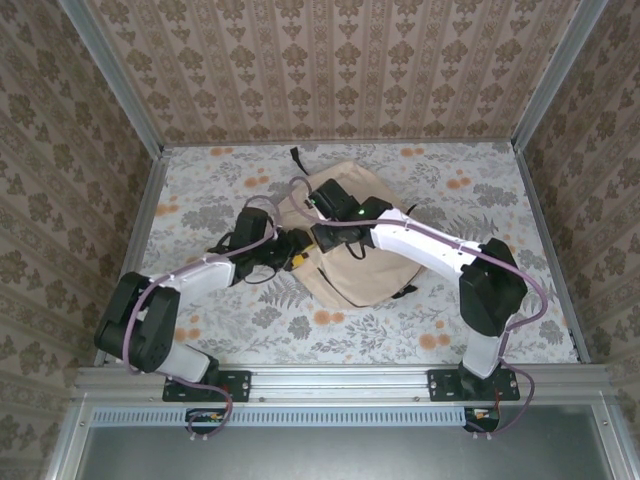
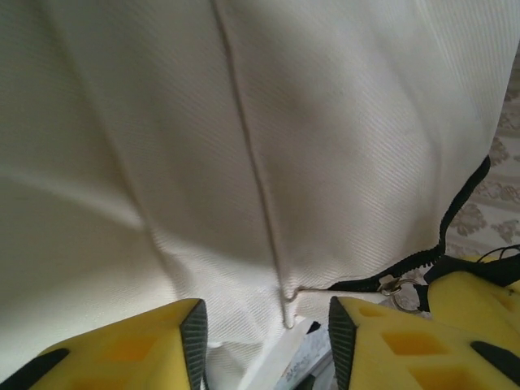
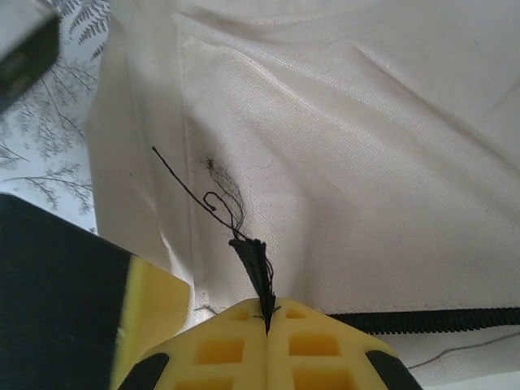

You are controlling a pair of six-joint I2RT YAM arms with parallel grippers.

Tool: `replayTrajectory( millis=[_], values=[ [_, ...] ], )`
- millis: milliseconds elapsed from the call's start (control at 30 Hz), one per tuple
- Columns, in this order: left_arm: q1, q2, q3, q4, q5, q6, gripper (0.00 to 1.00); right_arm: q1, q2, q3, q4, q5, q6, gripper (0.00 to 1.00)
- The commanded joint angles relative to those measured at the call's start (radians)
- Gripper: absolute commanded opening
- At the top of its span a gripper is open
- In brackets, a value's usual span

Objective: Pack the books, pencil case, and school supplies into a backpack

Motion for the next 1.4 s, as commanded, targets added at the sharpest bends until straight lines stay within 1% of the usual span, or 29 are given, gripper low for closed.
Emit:
replayTrajectory(
  millis=[0,67,167,333,533,667,700,833,1100,1167,1367],
  values=[
    [-0.005,0.042,0.011,0.163,0.025,-0.087,0.43,-0.020,-0.055,-0.015,0.062,-0.110,0.052,0.00],
    [-0.005,0.064,-0.003,0.255,0.033,-0.127,0.43,-0.027,-0.059,-0.025,0.065,-0.128,0.059,0.00],
    [-0.006,0.097,-0.001,0.326,0.049,-0.169,0.43,-0.034,-0.064,-0.037,0.070,-0.143,0.064,0.00],
    [-0.005,0.121,0.018,0.303,0.040,-0.165,0.39,-0.042,-0.065,-0.047,0.073,-0.164,0.076,0.00],
    [0.002,0.120,0.027,0.298,0.025,-0.164,0.20,-0.046,-0.069,-0.058,0.074,-0.160,0.085,0.00],
    [0.008,0.101,0.031,0.258,0.021,-0.141,0.02,-0.046,-0.069,-0.057,0.057,-0.104,0.080,0.00],
    [0.009,0.096,0.028,0.241,0.022,-0.131,0.00,-0.047,-0.070,-0.057,0.050,-0.083,0.080,0.00],
    [0.015,0.069,0.006,0.175,0.013,-0.094,0.00,-0.072,-0.093,-0.072,0.048,-0.033,0.094,0.00],
    [0.036,-0.021,-0.030,0.007,-0.017,-0.010,0.00,-0.177,-0.133,-0.095,0.052,0.047,0.158,0.00],
    [0.069,-0.041,-0.028,-0.041,-0.025,0.013,0.00,-0.198,-0.132,-0.094,0.047,0.067,0.172,0.00],
    [0.095,-0.084,-0.026,-0.108,-0.038,0.050,0.00,-0.234,-0.130,-0.096,0.039,0.114,0.210,0.00]
  ],
)
